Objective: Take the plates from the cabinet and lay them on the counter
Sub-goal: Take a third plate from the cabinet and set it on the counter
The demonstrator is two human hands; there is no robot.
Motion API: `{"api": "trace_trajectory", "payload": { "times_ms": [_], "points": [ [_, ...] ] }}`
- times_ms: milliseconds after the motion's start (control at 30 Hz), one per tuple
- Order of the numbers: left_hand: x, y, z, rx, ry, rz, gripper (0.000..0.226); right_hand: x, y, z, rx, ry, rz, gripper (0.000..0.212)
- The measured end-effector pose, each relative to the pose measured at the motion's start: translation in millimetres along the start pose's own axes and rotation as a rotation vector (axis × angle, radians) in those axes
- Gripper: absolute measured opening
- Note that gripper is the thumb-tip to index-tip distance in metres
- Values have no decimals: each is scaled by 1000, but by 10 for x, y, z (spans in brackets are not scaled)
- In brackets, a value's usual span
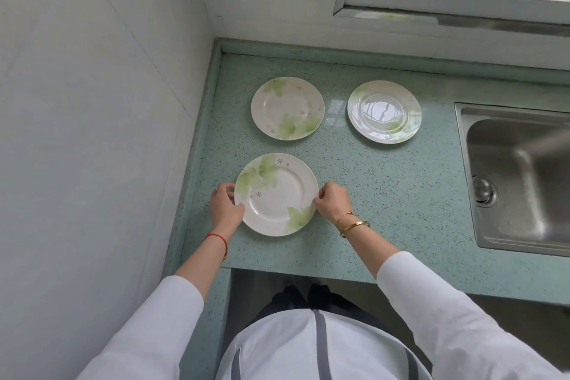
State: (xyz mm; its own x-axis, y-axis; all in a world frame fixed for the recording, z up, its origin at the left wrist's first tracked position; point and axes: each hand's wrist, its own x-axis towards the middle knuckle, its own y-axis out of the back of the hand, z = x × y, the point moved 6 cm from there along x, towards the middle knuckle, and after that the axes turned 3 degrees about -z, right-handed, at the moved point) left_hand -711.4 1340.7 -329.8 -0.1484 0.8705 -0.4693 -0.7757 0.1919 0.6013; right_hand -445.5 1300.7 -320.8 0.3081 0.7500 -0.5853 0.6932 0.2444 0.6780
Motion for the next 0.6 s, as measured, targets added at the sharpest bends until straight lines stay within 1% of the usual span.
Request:
{"api": "trace_trajectory", "payload": {
  "times_ms": [100,200,300,367,467,600],
  "points": [
    [-10,1,16,7,2,-9,45,-10,6,3,4,6,0,13],
    [-43,6,28,9,-1,-28,47,-16,11,32,13,10,-16,2],
    [-105,56,22,-19,13,-29,54,-64,54,86,36,-15,-4,18],
    [-174,135,22,-70,23,6,57,-108,121,95,45,-9,40,22],
    [-330,294,45,-156,15,82,52,-177,248,63,135,50,101,22],
    [-626,513,115,-269,-18,177,42,-361,366,-45,303,162,85,25]
  ]
}}
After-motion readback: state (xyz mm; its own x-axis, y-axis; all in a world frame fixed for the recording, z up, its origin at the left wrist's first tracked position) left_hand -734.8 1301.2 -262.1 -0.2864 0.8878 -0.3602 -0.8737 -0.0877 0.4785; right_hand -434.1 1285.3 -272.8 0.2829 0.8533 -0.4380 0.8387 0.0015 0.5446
